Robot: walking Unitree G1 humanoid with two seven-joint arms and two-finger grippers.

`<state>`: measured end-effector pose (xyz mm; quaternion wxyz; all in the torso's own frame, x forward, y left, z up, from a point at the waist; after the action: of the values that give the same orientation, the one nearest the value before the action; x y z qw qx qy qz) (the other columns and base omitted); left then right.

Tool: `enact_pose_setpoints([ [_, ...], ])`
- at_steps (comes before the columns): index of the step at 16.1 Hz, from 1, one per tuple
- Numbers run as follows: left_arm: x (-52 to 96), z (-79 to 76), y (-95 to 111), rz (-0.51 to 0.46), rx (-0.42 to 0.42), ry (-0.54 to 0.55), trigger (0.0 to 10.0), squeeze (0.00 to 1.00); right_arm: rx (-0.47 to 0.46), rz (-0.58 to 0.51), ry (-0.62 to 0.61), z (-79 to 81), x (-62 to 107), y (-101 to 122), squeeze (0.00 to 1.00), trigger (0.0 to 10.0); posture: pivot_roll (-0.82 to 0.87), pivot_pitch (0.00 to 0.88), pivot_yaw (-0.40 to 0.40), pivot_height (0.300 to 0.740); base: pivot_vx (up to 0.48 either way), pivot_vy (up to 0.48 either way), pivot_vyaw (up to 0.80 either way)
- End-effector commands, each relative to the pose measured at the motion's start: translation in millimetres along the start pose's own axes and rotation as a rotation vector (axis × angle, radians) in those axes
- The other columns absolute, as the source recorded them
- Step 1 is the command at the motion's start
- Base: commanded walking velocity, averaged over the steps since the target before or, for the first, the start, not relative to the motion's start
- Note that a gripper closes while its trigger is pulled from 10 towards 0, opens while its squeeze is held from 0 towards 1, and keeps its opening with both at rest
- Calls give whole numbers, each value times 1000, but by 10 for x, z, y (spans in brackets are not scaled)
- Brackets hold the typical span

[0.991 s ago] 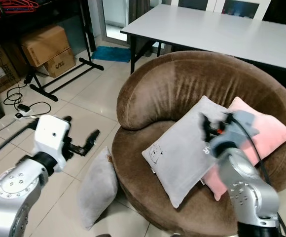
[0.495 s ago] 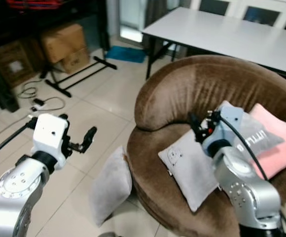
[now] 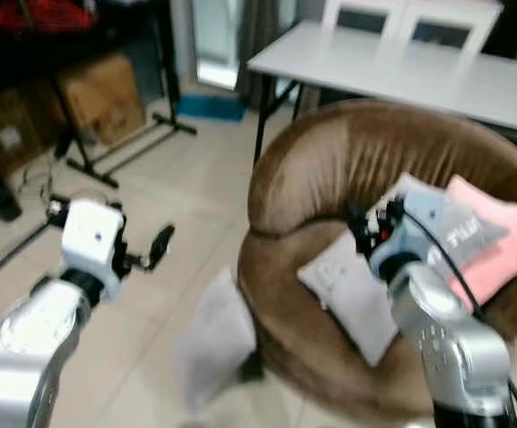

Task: Move the pillow to the sofa from floor

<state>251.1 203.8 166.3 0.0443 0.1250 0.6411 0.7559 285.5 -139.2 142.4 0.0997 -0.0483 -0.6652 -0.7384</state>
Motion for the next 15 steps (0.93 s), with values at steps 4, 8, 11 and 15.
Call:
enact_pose_setpoints([
  [4,5,25,-34,6,13,30,10000,0,16,14,25,46,-33,2,0,10000,38,0,-36,740,0,295,0],
  [8,-31,38,-37,-4,22,48,10000,0,45,7,12,23,-40,14,0,10000,32,0,-36,740,0,0,588],
  [11,-45,48,-18,-9,41,51,10000,0,37,15,0,29,-45,-12,0,10000,31,0,-33,740,350,0,531],
  [15,-42,70,-27,-4,20,51,10000,0,54,6,-8,26,-65,-10,0,10000,35,0,-32,740,409,0,0],
])
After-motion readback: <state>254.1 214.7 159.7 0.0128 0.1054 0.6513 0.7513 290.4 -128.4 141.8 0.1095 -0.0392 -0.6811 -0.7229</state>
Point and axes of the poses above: a point about 5 cm out from each wrist's last joint towards the gripper, its own x axis pointing back from the gripper into the wrist, its own y axis along the axis of the wrist's last joint, z = x × y, the point moved 2 cm from there along -x, pointing out of the wrist towards the gripper, and after that the axes turned 6 degrees about x, right-handed, at the moved point
